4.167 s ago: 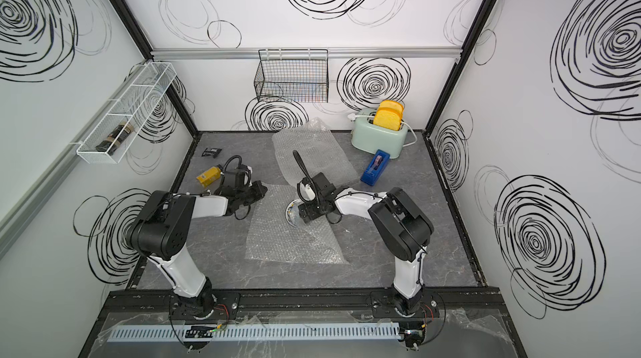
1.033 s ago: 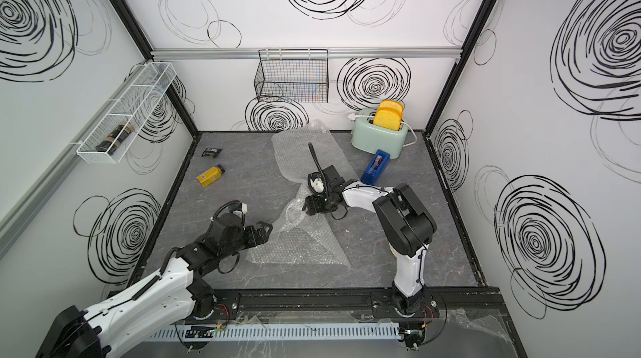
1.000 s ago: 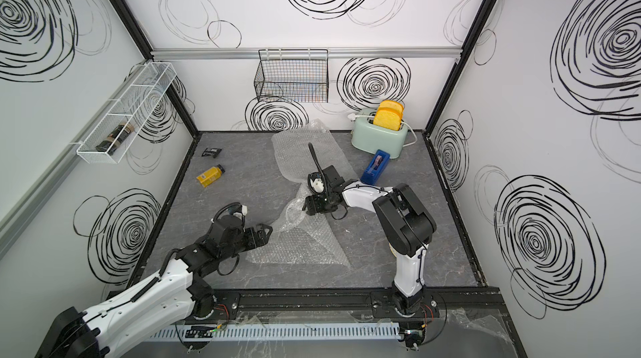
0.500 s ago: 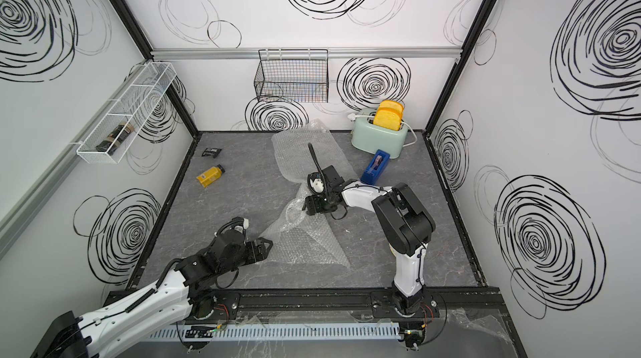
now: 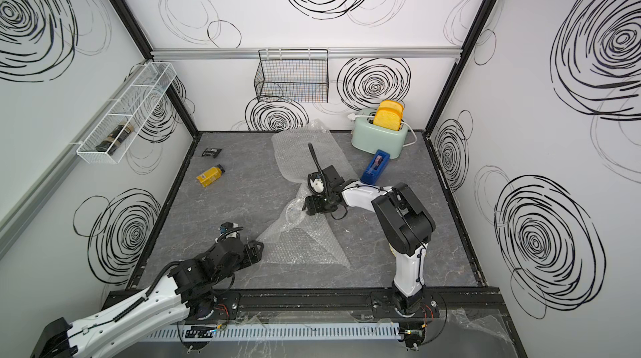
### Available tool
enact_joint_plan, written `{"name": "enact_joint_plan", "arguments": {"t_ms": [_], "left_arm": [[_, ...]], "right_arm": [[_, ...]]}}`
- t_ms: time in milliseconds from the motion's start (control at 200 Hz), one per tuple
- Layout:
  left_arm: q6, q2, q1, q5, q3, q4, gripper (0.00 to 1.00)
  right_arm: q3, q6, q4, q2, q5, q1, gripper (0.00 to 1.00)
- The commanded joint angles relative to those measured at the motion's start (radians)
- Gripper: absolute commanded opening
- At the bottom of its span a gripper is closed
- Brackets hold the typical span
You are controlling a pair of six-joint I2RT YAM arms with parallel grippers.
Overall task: Wrap bowls in bubble wrap
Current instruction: Wrap the bowl in bubble wrap.
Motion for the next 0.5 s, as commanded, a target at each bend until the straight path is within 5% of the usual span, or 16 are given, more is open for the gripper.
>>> {"name": "enact_joint_plan", "arguments": {"t_ms": [0,180,260,395,495], "left_arm": [[-0.092,0.034,-0.041,-0.023,0.011,-0.096,0.85],[-0.102,0.093,-0.065,0.005,-0.018,-0.023,0.66],[-0.084,0.116,-0.061,0.012,-0.027,0.055,0.47],[0.022,0.116,-0.033,0.012,0.005,0.189,0.01],[0.094,0.076,-0.022,0.057,0.012,0.322,0.00]], "right_arm": [[0.016,-0.016,-0.022,0.029,0.002,0.005,0.72],[0.020,-0.015,-0.024,0.030,0.001,0.007,0.72],[0.015,-0.015,-0.021,0.030,0.002,0.007,0.72],[0.011,-0.016,-0.023,0.034,0.004,0.007,0.71],[0.006,-0.018,-0.021,0.031,0.009,0.007,0.71]]}}
